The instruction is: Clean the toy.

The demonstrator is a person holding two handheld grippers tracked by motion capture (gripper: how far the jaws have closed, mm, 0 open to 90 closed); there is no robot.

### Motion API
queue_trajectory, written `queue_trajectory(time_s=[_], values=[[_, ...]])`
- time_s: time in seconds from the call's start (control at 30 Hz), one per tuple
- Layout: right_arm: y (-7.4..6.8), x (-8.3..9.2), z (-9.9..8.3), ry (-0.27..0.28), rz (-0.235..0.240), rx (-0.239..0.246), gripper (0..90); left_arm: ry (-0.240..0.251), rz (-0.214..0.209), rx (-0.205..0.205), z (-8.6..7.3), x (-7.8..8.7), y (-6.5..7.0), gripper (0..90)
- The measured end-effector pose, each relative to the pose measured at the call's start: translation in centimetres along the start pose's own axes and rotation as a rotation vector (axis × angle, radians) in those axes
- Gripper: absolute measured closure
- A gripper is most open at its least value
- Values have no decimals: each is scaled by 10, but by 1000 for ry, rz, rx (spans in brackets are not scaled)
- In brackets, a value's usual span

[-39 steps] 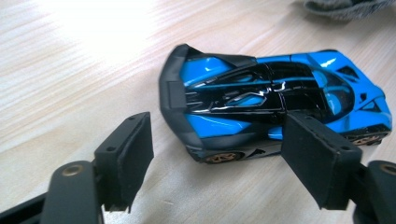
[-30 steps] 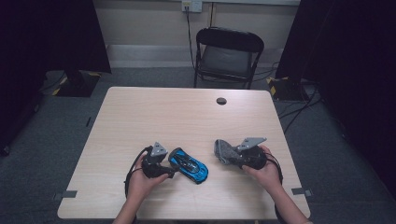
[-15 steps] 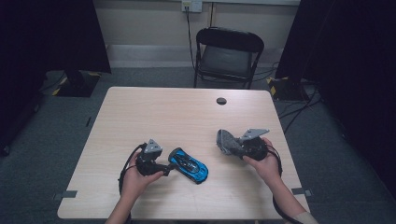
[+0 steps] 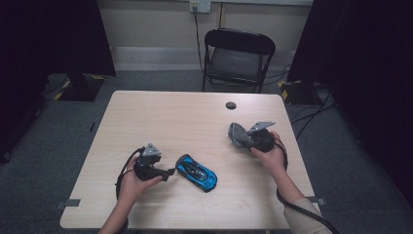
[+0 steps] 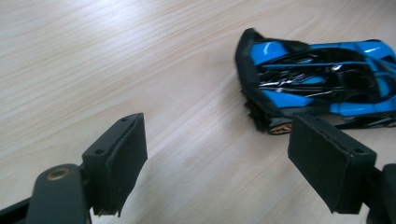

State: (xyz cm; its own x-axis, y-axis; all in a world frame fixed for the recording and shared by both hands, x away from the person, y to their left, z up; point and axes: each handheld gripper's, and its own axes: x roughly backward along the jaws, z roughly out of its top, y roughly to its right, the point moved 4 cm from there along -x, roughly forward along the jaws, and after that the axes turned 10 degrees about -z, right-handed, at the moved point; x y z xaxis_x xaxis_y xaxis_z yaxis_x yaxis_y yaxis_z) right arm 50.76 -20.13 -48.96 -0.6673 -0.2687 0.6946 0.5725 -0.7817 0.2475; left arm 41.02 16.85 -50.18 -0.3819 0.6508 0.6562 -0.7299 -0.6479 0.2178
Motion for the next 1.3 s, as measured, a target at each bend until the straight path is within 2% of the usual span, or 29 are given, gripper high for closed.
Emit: queue_trajectory(time_s=[0.23, 0.4, 0.47, 0.57, 0.63, 0.83, 0.9, 1.0, 1.07, 1.3], values=[[4, -22, 7, -13, -20, -15, 677, 2, 8, 17, -9, 5, -11, 197], [3, -26, 6, -14, -23, -13, 653, 5, 7, 15, -9, 7, -12, 197], [2, -27, 5, -12, -23, -29, 602, 10, 9, 12, -9, 9, -12, 197], [3, -24, 4, -11, -24, -42, 476, 17, 11, 9, -8, 11, -10, 197], [3, -21, 4, -10, -10, -56, 434, 16, 6, 7, -8, 12, -9, 197], [4, -10, 4, 3, -30, -64, 320, 19, 3, 10, -7, 12, -5, 196], [6, -7, 4, 4, -21, -88, 272, 16, 2, 6, -7, 12, -4, 196], [8, -3, 2, 3, -9, -107, 233, 16, 2, 2, -7, 12, -4, 196], [8, 1, 1, 5, 24, -109, 187, 16, 6, 2, -7, 13, -4, 196], [3, 15, -4, 24, 38, -106, 145, 22, -5, 0, -5, 14, 1, 193]])
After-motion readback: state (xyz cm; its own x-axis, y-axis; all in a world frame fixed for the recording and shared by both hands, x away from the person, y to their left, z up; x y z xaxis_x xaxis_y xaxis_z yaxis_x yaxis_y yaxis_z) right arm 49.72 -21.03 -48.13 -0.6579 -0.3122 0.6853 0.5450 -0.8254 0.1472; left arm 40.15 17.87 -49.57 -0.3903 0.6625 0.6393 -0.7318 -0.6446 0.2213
